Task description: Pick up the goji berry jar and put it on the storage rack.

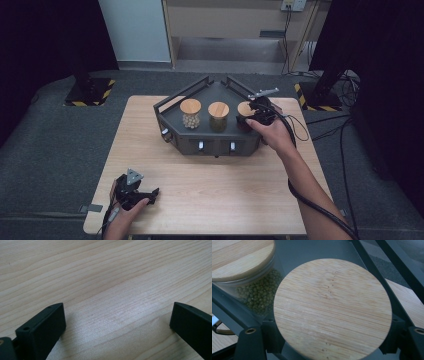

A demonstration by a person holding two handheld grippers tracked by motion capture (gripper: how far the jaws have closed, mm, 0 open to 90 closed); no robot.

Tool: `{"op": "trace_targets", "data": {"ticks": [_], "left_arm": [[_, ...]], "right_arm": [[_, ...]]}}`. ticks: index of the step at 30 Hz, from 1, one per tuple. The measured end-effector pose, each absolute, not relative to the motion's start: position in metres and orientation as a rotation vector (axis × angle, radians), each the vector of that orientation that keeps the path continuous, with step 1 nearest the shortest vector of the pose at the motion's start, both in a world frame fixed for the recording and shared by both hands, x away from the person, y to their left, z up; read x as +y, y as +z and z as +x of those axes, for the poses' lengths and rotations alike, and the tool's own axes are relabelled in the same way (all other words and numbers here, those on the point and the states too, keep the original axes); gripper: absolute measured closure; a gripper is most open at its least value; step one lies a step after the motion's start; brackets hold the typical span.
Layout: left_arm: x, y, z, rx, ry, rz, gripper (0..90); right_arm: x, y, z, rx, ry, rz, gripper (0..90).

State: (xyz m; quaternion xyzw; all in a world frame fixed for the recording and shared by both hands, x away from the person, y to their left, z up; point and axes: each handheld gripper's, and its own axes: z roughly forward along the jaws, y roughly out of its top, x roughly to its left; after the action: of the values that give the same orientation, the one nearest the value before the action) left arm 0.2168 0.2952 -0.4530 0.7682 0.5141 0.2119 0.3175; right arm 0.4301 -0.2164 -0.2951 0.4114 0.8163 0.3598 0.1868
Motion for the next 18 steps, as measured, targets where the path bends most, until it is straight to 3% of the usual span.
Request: {"op": "trace_targets", "data": {"ticks": [13,18], "left_arm": [[0.2953,-0.4531,0.2168,1.352,0.557,2.022,0.0],[0.2953,-0.4530,0.2168,1.352,0.557,2.022,0.0]], "right_arm": [[-0.2196,-0.2991,0.4283,2.288,1.037,1.153,25.4],[-0.2254,-0.3018,0.4268,2.285,1.089,1.161,15.4]]}}
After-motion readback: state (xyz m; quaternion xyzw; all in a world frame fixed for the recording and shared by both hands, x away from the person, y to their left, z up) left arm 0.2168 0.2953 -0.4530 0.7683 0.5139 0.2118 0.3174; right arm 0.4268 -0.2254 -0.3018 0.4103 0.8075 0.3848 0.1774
